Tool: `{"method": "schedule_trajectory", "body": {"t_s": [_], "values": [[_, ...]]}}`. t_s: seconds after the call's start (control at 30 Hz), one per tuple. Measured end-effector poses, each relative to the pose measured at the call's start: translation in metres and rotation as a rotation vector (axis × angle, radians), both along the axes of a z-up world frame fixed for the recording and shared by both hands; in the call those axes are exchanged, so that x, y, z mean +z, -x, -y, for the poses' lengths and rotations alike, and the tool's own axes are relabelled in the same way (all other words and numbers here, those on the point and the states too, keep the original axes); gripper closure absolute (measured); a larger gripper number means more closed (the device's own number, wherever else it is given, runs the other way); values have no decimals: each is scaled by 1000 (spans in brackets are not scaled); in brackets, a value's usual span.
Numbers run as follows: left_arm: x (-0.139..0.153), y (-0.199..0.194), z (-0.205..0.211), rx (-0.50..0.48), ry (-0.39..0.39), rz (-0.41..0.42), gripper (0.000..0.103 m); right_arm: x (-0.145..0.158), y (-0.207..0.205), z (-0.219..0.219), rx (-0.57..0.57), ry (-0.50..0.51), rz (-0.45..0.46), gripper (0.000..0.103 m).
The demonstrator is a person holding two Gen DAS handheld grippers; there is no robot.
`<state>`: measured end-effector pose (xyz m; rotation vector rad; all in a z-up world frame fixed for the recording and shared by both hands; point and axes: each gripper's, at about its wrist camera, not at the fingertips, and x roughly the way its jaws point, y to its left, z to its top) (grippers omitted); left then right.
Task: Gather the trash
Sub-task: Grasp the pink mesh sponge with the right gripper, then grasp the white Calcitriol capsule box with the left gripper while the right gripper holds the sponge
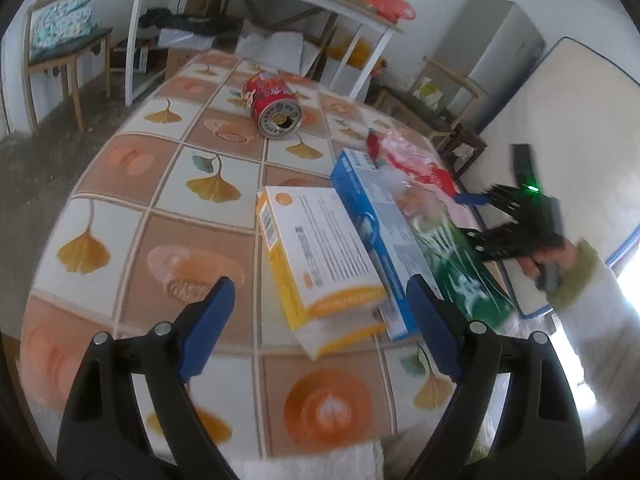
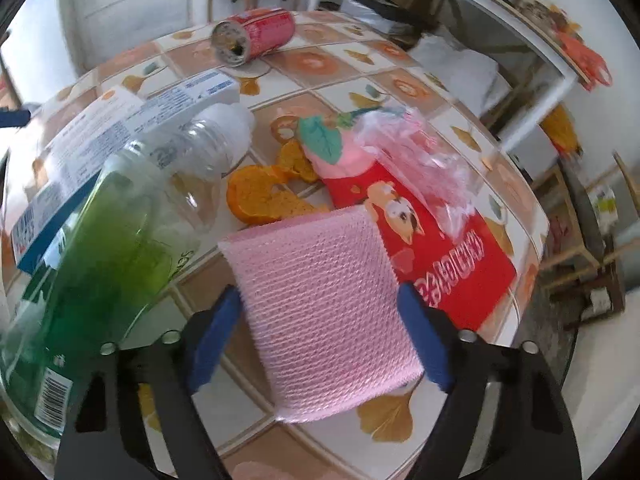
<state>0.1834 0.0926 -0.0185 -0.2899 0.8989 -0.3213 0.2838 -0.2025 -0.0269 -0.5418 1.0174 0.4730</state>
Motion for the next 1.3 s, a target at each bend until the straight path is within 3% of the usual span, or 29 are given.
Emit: {"method": "schedule_trajectory", "body": {"t_s": [0.2, 0.5, 0.57, 0.73, 0.9, 1.0, 1.2, 1.3], "values": [[-21, -50, 22, 30, -49, -99, 20, 4, 18, 13, -89, -50, 1, 41], [-42, -74, 49, 3, -168, -143, 20, 17, 43, 29, -100, -119, 1, 40], [-43, -72, 50, -9, -183, -128, 20, 18, 44, 28, -60, -113, -13, 27], [-42, -68, 41, -15, -189, -129, 20, 14, 38, 10, 51, 1, 31, 15], [-41, -57, 25, -3, -197, -135, 25, -5, 10, 3, 101, 122, 22, 13], [-41, -45, 20, -13, -217, -129, 28, -15, -7, 5, 106, 99, -37, 11], [-40, -26, 16, -23, -209, -119, 29, -15, -9, 15, 56, -50, -122, 9], [-39, -20, 17, -34, -205, -116, 29, -12, 4, 17, 15, -55, -115, 19]]}}
